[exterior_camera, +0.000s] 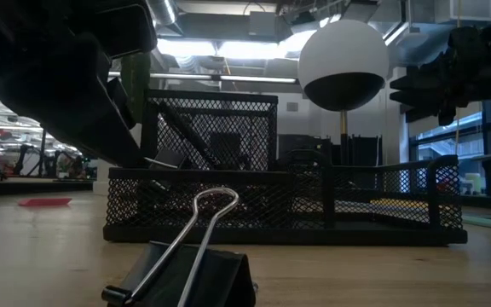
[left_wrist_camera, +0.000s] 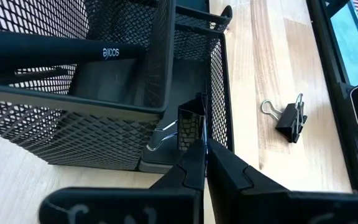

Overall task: Pick and place office supplies into organizer
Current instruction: Put the left black binder clip into the mesh desk organizer, then put the pink eraser into the mesh desk organizer

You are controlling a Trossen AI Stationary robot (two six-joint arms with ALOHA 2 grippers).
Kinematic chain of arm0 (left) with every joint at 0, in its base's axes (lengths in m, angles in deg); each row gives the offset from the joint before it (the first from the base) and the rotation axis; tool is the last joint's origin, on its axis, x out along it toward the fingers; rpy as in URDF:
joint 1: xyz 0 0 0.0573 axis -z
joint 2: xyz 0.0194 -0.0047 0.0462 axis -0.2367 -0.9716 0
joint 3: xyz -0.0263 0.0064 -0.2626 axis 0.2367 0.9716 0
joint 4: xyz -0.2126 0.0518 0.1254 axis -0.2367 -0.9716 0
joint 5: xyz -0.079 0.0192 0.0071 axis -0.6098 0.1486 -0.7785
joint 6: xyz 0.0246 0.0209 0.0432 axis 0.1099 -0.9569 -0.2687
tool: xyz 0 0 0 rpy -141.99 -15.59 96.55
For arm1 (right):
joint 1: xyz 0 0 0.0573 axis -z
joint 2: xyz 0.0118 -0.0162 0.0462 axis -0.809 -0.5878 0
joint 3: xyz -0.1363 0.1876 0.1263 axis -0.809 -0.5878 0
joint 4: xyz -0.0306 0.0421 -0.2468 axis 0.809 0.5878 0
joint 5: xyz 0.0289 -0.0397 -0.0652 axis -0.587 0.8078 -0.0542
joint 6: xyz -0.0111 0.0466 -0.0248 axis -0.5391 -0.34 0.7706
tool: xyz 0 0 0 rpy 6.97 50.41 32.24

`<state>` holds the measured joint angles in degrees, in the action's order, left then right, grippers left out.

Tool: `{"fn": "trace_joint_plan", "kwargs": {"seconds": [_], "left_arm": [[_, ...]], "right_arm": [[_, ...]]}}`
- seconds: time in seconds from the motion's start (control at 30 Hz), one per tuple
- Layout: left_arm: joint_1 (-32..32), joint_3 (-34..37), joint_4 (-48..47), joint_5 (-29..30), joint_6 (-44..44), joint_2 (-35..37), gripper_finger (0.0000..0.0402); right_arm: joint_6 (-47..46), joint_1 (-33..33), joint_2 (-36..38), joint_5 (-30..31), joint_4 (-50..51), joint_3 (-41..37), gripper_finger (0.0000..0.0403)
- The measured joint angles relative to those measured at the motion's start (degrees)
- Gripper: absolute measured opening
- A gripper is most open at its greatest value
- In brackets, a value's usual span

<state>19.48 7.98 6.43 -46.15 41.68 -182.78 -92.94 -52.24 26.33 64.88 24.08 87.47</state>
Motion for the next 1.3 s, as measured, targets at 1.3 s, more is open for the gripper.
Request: {"fn": "trace_joint_plan", "kwargs": {"seconds": [1.3], "left_arm": [[-4.7, 0.1, 0.6, -9.7, -9.0, 14.4, 0.0116]], "right_arm": [[0.0, 0.0, 0.0, 0.0, 0.0, 0.0, 0.0154]]}}
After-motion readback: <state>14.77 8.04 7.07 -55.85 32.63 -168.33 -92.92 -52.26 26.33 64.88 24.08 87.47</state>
